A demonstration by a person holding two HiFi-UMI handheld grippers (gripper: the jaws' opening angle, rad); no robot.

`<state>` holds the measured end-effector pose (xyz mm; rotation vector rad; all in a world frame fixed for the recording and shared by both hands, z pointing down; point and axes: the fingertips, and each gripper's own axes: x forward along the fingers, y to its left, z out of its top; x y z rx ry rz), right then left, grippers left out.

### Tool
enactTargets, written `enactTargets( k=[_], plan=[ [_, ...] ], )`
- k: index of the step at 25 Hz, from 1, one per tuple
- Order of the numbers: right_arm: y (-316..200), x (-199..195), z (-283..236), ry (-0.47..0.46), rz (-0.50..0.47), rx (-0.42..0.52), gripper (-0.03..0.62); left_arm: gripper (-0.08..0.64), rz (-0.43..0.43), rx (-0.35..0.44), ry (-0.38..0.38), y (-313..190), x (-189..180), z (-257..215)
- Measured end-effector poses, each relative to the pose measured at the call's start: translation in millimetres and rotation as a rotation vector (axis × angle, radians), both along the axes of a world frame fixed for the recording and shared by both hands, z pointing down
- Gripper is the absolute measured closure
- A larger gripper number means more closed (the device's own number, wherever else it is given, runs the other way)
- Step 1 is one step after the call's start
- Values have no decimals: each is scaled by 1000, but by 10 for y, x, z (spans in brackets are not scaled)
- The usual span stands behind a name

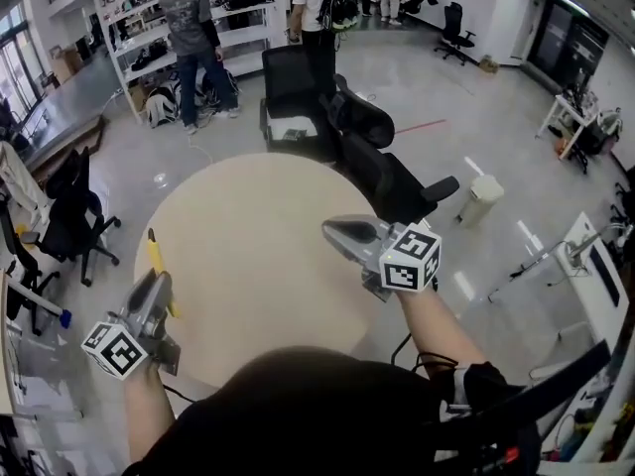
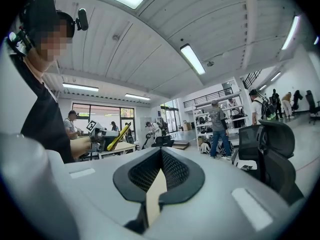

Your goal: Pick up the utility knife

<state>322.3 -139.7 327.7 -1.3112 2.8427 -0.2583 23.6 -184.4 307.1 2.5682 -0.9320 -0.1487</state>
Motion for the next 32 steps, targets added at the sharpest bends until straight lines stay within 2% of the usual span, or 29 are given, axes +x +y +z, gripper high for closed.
enactTargets(
  k=[5, 10, 14, 20, 32],
  plan=[
    [-10, -294, -91, -18, 56, 6, 577, 436, 43, 39, -8, -117, -298, -123],
    [-73, -656, -117, -45, 77, 9, 578, 436, 42, 67, -7, -196, -729, -152],
    [-90, -866, -106, -10, 83, 4, 578, 436, 36, 69, 5, -227, -957, -134],
    [-130, -930, -105, -9, 86, -1, 580, 436, 46, 58, 10, -266, -1025, -74],
    [-65, -790, -112, 2, 81, -1, 580, 436, 59, 70, 24, -217, -884, -66]
  ],
)
